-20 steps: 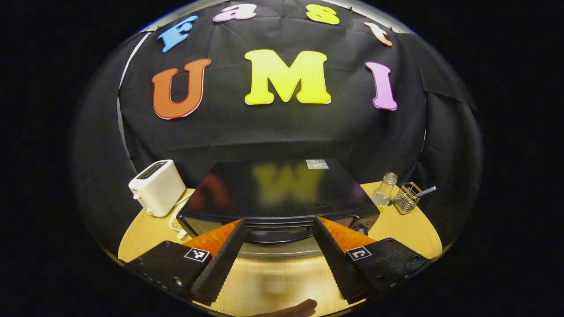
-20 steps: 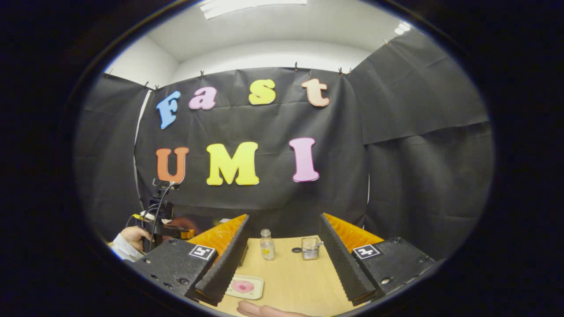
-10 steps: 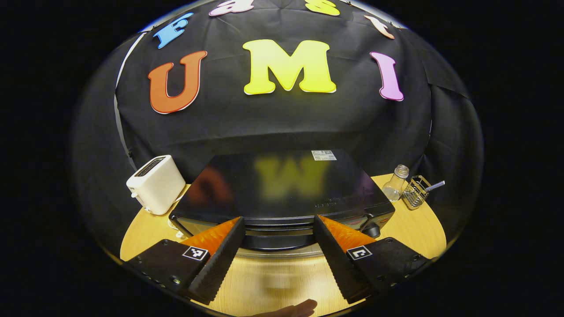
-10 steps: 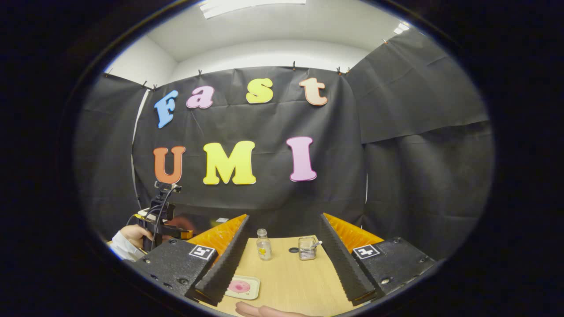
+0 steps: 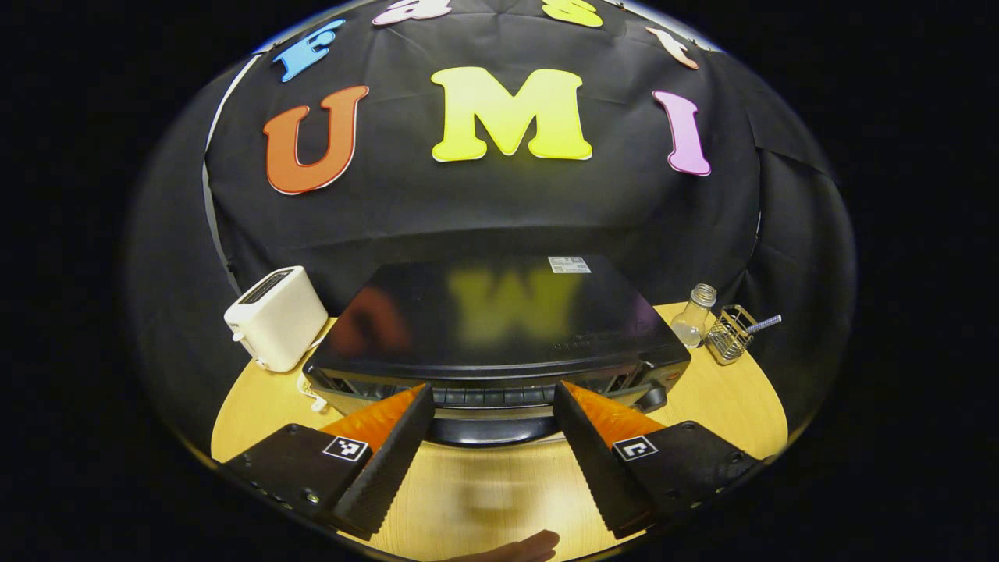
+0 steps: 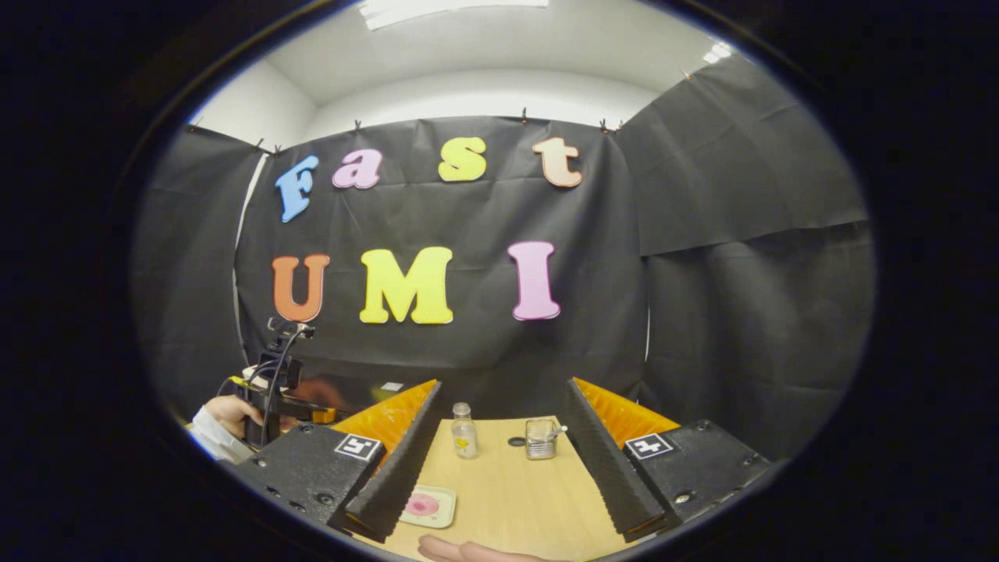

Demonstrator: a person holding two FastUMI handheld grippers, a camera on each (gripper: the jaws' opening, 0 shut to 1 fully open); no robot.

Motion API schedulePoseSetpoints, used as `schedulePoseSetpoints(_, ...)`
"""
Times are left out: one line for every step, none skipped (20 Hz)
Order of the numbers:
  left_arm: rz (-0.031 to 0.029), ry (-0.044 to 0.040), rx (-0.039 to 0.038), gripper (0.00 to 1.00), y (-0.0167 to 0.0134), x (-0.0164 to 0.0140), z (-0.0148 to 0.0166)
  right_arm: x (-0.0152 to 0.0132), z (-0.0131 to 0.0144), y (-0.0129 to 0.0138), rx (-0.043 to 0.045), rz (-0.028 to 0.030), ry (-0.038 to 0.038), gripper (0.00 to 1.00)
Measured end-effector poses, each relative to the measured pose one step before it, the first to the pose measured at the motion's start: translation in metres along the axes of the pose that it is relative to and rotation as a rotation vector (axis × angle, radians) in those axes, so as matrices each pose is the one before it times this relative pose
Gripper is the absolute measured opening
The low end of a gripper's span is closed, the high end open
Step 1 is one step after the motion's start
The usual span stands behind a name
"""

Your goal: Open the electric oven with the left hand, put the food in, and close the electric oven.

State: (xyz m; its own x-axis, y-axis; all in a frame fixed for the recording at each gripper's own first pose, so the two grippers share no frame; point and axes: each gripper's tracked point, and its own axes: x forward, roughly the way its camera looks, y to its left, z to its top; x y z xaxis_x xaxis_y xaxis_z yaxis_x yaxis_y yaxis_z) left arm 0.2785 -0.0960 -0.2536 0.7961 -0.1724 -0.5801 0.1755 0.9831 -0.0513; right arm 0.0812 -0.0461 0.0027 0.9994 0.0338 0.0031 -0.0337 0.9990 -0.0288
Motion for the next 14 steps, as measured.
schedulePoseSetpoints(-0.00187, -0.0063, -0.00034, 0.98, 0.00026, -0.00555, -0.00522, -0.00083, 0.00045, 0.00047, -0.00256, 0.00214, -0.00053, 0.96)
schedulePoseSetpoints(-0.00238, -0.00431, -0.0025, 0.98, -0.00047, -0.00424, -0.0051, -0.00072, 0.00018, 0.00056, -0.00184, -0.00014, 0.00238, 0.99)
schedulePoseSetpoints(-0.00277, -0.00413, -0.00219, 0.98, -0.00074, -0.00593, -0.00572, -0.00082, -0.00056, -0.00011, -0.00054, -0.00317, 0.00214, 0.99)
schedulePoseSetpoints(-0.00459, -0.00034, 0.00054, 0.98, -0.00044, -0.0041, -0.00567, -0.00019, 0.00012, 0.0001, -0.00187, -0.0029, 0.00232, 0.96)
schedulePoseSetpoints(-0.00505, 0.00179, -0.00143, 0.98, -0.00117, -0.00424, -0.00559, 0.00009, 0.00111, 0.00004, -0.0006, -0.00067, 0.00227, 0.96)
schedulePoseSetpoints(-0.00317, 0.00627, -0.00343, 0.98, -0.00005, -0.00394, -0.00738, -0.00164, 0.00228, 0.00021, 0.00243, 0.00006, -0.001, 0.96)
schedulePoseSetpoints(-0.00067, 0.00012, 0.00102, 0.98, 0.00024, -0.00429, -0.00491, -0.0004, 0.00256, -0.00112, 0.00319, -0.00421, -0.00302, 0.96)
schedulePoseSetpoints(-0.00027, 0.00123, 0.00012, 0.98, 0.00048, -0.00382, -0.0058, -0.00028, -0.00005, -0.00142, 0.00159, -0.00445, -0.00231, 0.96)
schedulePoseSetpoints(0.00099, -0.00553, -0.0049, 0.98, -0.00054, -0.00425, -0.00685, -0.00064, 0.00202, 0.00001, 0.00168, -0.00164, -0.002, 0.96)
schedulePoseSetpoints(0.0004, -0.00986, 0.00125, 0.97, -0.00089, -0.003, -0.00583, -0.00177, -0.00006, 0.00101, 0.00232, 0.00151, -0.00162, 0.96)
schedulePoseSetpoints(-0.00083, -0.01, 0.00946, 0.97, 0.00041, -0.00223, -0.0063, -0.00083, 0.00068, 0.00127, 0.00158, 0.00334, -0.00094, 0.96)
schedulePoseSetpoints(0.0002, -0.00744, 0.00026, 0.97, 0.00043, -0.00343, -0.00785, -0.00049, 0.00086, 0.00181, 0.00239, 0.00487, -0.00268, 0.96)
schedulePoseSetpoints(0.00179, 0.00091, -0.01171, 0.96, -0.00048, -0.00309, -0.00956, -0.00043, 0.00028, 0.00165, 0.00035, 0.00529, -0.00047, 0.96)
schedulePoseSetpoints(0.00061, -0.00261, 0.00235, 0.96, 0.00062, -0.00257, -0.00738, -0.00029, -0.00174, 0.00045, -0.00128, 0.00352, 0.0041, 0.96)
